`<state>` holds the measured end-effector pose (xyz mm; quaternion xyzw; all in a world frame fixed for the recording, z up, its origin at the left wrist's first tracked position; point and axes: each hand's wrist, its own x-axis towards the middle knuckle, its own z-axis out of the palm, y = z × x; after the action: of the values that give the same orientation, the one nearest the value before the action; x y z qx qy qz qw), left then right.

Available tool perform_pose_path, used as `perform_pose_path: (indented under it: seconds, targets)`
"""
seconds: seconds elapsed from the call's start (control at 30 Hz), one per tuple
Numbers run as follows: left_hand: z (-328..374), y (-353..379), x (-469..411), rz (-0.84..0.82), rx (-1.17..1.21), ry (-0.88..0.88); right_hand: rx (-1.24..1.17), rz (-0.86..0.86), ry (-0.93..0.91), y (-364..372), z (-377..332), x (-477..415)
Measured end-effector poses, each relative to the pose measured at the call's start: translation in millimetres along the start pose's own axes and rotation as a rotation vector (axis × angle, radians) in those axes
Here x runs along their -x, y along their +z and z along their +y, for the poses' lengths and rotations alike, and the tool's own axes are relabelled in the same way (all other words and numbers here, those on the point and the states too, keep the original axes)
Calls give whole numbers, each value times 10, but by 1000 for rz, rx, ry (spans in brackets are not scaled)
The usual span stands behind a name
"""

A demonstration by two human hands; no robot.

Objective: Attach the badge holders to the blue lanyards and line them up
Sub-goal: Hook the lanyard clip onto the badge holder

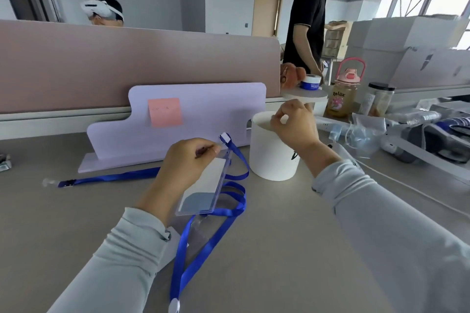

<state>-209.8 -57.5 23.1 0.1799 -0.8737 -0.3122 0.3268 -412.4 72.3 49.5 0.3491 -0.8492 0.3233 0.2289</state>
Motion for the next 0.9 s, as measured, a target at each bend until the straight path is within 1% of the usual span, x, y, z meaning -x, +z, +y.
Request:
perform_pose_path:
  seconds: [0.03, 0.07, 0.13, 0.2, 0.23, 0.3, 0.37, 0.43, 0.57, 0.63, 0.73, 0.83, 0.9]
  targets:
    - [9, -50, 0, -27, -3, 3, -83, -1, -56, 8, -77, 65]
    - [13, -100, 4, -59, -3, 2, -192, -52, -106, 21, -170, 143]
    - [18, -198, 21, -117, -3, -7, -362, -267, -200, 31, -395, 314]
    - [26, -283, 66, -157, -16, -20, -403, -487, -268, 44, -605, 443]
    - [28, -321, 98, -172, -23, -26, -409, -554, -288, 73, -682, 480]
    - [32, -405, 175, -197, -36, -38, -404, -578, -316, 134, -807, 523]
    - [19, -529, 255, -221, -42, -59, -396, -573, -315, 173, -909, 526]
    - [-13, -702, 333, -226, -37, -96, -426, -607, -312, 211, -1012, 518]
    - [-127, -1116, 502, -155, -117, -188, -630, -693, -307, 206, -1343, 546]
    - [-183, -1322, 607, -115, -160, -224, -674, -746, -325, 217, -1529, 569]
    - [-279, -1625, 795, -65, -147, -278, -732, -888, -366, 278, -1828, 613]
    - [-395, -1947, 1029, -58, -150, -329, -755, -1056, -405, 361, -2152, 698]
    - [-473, -2170, 1219, -58, -166, -382, -775, -1123, -433, 433, -2377, 786]
